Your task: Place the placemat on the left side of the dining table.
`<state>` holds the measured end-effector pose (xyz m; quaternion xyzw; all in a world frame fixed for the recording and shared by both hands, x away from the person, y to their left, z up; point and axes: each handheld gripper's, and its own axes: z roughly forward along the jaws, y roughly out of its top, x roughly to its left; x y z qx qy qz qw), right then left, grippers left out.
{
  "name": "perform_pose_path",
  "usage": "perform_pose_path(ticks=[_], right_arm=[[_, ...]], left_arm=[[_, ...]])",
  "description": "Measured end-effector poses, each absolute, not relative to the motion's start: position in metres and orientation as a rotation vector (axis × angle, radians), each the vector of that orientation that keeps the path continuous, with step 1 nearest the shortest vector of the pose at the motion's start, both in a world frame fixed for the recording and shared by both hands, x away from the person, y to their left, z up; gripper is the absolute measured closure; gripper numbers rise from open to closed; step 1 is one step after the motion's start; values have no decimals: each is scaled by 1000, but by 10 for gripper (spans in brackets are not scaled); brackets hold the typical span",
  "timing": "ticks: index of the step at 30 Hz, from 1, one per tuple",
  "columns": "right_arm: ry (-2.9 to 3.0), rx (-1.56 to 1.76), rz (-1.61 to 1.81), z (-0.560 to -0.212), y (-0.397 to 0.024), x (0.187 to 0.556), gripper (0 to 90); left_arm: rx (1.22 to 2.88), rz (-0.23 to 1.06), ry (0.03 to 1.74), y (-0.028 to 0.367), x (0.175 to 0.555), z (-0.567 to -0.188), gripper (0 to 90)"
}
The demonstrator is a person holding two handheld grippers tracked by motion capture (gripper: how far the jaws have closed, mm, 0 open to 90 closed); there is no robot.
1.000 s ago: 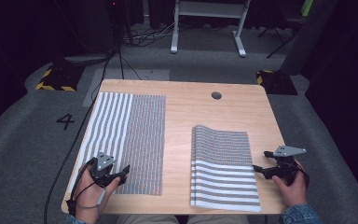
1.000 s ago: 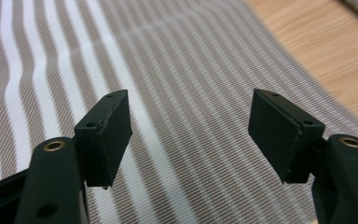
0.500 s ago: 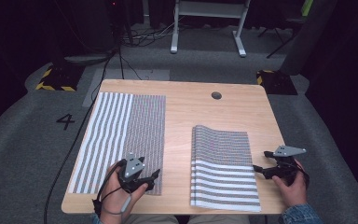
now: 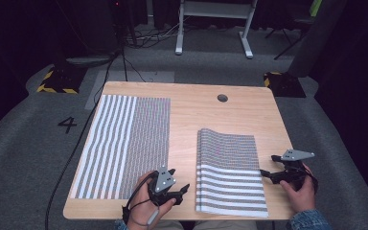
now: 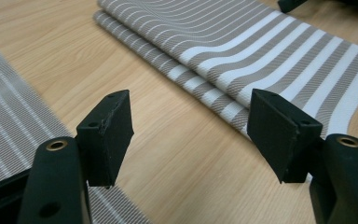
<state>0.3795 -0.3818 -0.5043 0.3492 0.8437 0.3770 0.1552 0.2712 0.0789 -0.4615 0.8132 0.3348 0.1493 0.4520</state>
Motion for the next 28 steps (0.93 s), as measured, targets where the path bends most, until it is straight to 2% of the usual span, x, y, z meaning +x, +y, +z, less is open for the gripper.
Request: perform_pose_path(ticks=[5,8,12,16,19,23,24,28], right_arm=[[2417,1001,1080,-504,-382,379,143],[2417,1002,1080,-504,-382,379,143],[2417,1001,1080,-504,-382,380,143],[2418,998,1079,-504,-382,380,141],[2419,999,1079,-504,-382,380,141],[2418,999,1079,-504,-382,380,141],[2419,999,1079,-504,-382,379,141],[2419,999,1079,-504,-382,380,140]], left_arm=[[2023,359,796,70,268,-471,315],[1986,387,727,66,263,-477,314],[2023,366,664,61,257,-490,313],[2074,317,676,57,257,-499,314],[2109,334,670,55,258,-499,316],[2211,267,759,51,259,-507,294],[2159,250,766,50,260,-510,278],[2179,265,762,49,260,-508,255]])
